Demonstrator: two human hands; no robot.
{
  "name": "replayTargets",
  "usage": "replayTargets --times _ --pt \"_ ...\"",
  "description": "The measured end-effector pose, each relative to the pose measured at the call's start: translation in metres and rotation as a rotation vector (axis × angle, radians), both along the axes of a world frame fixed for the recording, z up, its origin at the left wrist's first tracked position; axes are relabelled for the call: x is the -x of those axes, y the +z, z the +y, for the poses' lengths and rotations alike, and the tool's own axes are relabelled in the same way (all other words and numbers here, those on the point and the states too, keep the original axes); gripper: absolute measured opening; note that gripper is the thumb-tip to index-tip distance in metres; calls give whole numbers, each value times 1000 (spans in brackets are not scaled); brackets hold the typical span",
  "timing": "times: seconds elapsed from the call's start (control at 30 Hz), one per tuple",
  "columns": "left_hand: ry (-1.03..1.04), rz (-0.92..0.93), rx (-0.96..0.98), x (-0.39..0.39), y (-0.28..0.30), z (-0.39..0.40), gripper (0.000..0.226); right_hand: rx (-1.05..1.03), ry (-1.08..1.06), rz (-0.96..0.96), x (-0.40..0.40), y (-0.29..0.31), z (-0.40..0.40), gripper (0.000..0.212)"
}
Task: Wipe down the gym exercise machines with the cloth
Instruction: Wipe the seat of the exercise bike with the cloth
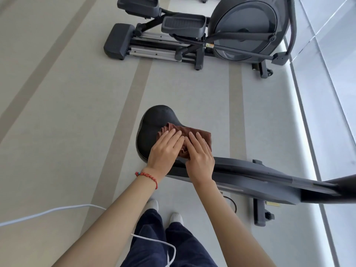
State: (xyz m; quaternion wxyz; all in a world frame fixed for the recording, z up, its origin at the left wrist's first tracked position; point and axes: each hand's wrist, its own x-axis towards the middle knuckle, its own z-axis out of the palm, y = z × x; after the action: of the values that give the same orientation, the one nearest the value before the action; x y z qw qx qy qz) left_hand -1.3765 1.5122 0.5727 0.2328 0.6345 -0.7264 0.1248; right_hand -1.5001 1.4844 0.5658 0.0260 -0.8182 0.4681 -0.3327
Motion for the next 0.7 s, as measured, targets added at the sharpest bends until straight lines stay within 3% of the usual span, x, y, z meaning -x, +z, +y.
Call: replayTargets --times 0.3,0.4,0.53,0.7 --pt "4 76 -66 -35 20 -22 38 -114 12 61 -37 18 -20 38" --pt "0 85 -83 -48 23 -29 41 -145 1 51 -50 22 -28 48" --pt "-45 60 -63 -57 19 -35 27 -152 -4 41 -57 21 -33 53" --pt "-31 64 -70 -71 24 -46 42 -203 -18 44 -72 25 -44 57"
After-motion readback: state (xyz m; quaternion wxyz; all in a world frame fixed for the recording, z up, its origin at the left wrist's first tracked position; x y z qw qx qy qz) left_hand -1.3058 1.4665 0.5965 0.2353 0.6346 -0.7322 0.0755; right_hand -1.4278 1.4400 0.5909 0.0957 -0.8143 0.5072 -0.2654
